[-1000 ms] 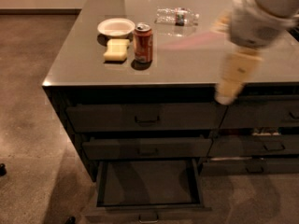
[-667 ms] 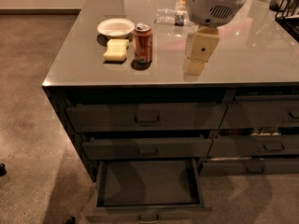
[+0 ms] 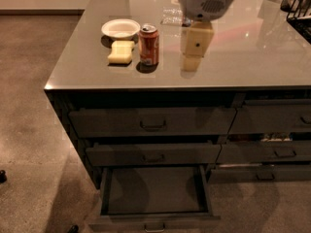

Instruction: Place sponge into bottom drawer

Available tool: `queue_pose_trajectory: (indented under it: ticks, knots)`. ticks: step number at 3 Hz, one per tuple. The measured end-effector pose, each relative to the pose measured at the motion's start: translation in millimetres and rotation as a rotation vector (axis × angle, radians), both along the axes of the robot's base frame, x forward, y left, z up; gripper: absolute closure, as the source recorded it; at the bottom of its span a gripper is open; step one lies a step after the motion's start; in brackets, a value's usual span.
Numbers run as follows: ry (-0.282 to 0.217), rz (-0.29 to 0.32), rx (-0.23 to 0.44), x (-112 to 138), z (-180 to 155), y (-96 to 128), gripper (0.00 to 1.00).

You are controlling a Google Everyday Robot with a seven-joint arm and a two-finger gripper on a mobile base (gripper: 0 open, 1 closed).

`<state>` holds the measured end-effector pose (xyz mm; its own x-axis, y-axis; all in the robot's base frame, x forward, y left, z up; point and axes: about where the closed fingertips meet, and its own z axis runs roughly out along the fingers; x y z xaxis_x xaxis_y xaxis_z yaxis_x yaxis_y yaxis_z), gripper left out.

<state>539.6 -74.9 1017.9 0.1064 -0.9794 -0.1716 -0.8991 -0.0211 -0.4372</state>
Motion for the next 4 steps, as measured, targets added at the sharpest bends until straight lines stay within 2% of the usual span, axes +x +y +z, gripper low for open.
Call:
queue_pose_trajectory:
  ticks: [1,2,3,4]
  knots:
    - [-0.071,0.005,-0.033,45,8,38,0.00]
    - [-0.088,-0.015,-0.081,103,-12,84,0.00]
    - [-0.122,-0.072,-0.065,127,-28,68,0.00]
    - [-0.124,-0.066,-0.058,130,-29,72,0.00]
